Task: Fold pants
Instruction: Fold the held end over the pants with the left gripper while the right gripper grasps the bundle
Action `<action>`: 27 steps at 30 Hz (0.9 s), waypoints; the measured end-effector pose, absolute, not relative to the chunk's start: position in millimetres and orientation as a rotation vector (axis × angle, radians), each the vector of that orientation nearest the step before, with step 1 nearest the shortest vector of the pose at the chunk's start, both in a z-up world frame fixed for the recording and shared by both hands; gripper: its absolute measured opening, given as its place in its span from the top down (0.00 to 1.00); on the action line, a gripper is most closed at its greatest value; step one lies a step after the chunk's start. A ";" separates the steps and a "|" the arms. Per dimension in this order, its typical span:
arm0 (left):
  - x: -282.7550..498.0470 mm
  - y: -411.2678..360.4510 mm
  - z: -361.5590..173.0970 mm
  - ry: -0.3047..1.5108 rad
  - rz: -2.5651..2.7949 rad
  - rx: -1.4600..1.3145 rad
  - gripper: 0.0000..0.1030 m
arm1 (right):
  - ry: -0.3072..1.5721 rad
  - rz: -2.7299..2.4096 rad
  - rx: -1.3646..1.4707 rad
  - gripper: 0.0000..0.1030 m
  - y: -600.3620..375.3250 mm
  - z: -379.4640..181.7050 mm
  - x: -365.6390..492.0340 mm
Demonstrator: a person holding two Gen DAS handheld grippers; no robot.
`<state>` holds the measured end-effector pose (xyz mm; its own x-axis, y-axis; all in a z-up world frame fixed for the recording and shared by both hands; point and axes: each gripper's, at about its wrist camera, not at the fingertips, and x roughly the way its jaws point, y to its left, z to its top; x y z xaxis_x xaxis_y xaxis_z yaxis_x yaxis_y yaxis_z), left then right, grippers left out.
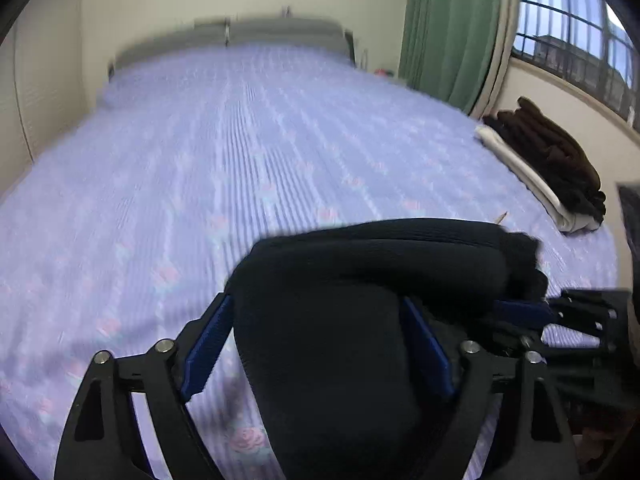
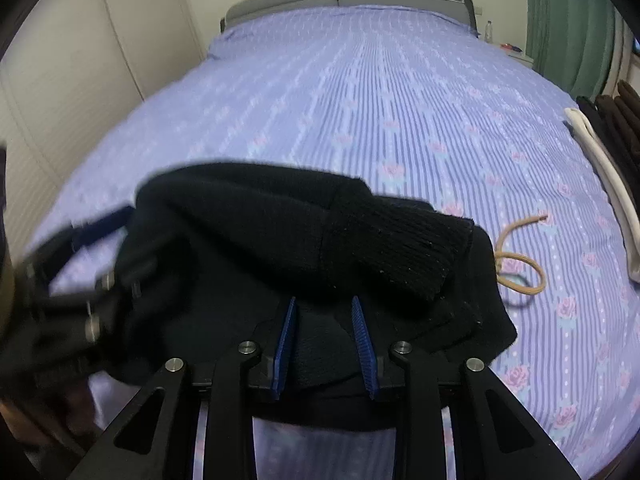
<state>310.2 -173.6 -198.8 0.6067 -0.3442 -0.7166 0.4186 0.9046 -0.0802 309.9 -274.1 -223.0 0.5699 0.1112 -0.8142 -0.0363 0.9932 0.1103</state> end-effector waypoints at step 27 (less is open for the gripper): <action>311.9 -292.7 -155.2 0.767 -1.176 0.860 0.55 | 0.792 -0.054 0.731 0.58 -318.6 -227.2 247.5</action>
